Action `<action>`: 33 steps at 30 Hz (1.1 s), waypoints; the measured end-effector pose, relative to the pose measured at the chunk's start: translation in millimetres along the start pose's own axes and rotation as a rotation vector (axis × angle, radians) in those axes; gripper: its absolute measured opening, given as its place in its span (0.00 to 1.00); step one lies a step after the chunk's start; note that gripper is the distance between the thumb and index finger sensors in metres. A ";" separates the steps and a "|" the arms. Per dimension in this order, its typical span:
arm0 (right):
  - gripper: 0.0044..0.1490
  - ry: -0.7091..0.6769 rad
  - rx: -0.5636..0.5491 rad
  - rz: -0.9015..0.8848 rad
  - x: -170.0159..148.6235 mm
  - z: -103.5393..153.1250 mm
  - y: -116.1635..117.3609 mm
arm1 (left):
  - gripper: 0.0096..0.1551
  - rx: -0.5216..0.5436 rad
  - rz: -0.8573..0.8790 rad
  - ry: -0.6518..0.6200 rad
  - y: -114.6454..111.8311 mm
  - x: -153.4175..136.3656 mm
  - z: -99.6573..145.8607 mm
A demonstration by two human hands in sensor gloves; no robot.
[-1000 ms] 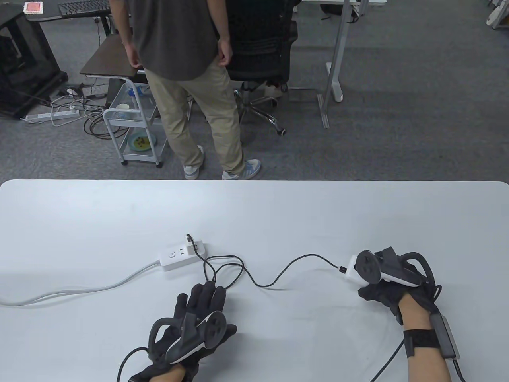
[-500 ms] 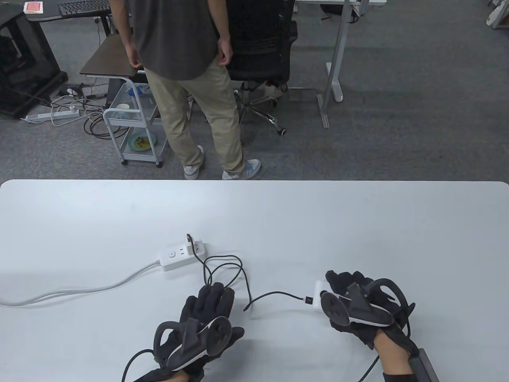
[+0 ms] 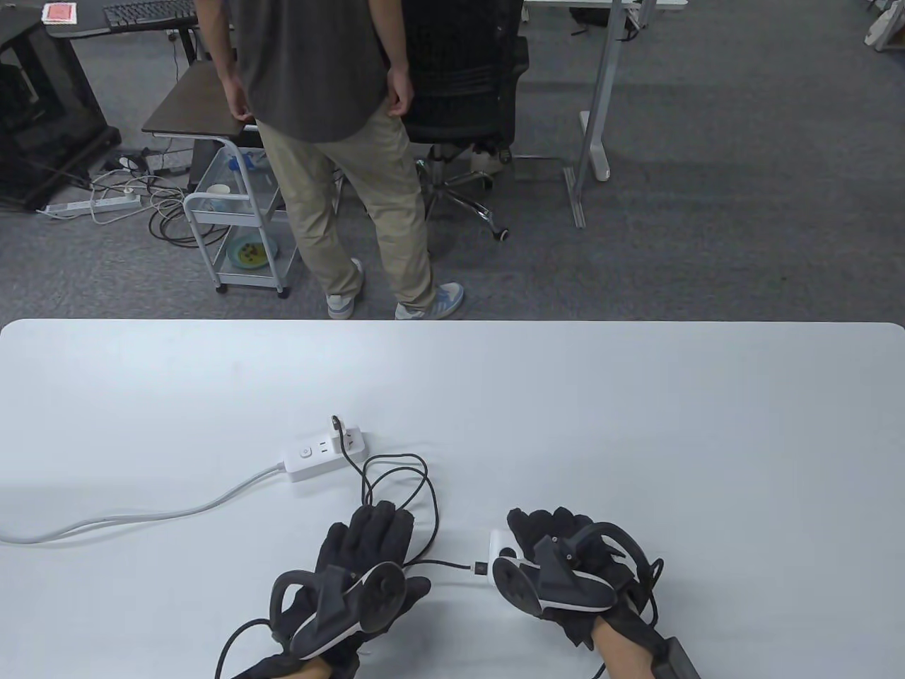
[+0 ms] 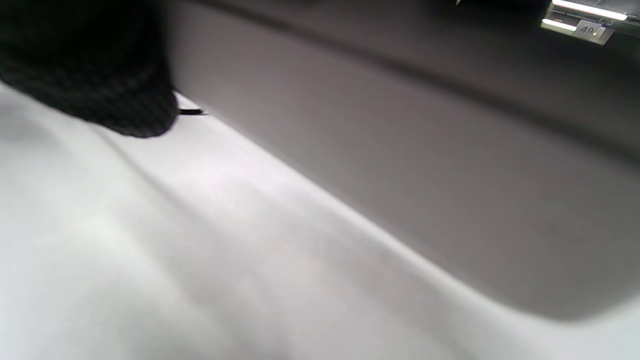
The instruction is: Unplug the charger and disconnect the battery pack
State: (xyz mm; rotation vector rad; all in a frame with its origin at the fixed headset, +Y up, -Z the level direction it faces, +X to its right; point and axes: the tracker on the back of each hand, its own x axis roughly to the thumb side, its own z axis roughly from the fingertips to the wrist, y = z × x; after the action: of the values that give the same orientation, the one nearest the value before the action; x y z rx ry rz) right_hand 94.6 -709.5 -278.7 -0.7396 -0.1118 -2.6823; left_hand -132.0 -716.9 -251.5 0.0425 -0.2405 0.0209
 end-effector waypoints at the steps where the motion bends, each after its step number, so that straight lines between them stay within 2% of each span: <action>1: 0.71 -0.007 0.009 0.007 1.9 -0.9 1.6 | 0.54 -0.001 -0.007 -0.005 -0.5 1.0 -0.4; 10: 0.72 -0.011 0.084 -0.009 1.9 -1.7 19.9 | 0.53 -0.041 -0.031 -0.004 -7.9 0.4 -3.7; 23: 0.74 -0.023 0.114 -0.035 1.5 2.6 25.2 | 0.49 -0.079 -0.071 -0.073 -16.6 15.4 -5.1; 27: 0.74 -0.030 0.108 -0.020 6.2 3.6 23.0 | 0.47 -0.037 -0.069 -0.103 -14.0 22.0 -2.8; 30: 0.74 -0.040 0.107 -0.028 12.0 0.2 20.9 | 0.40 -0.006 -0.072 -0.159 -12.6 29.7 -0.6; 33: 0.74 -0.062 0.091 0.012 22.6 -2.4 15.6 | 0.34 0.067 -0.150 -0.208 -10.3 39.9 3.9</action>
State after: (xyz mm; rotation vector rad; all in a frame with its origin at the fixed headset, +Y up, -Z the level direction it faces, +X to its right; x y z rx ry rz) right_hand 80.9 -731.6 -269.5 -0.7920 -0.2427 -2.6247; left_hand -93.9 -726.7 -238.6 0.1297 -0.4435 -0.1249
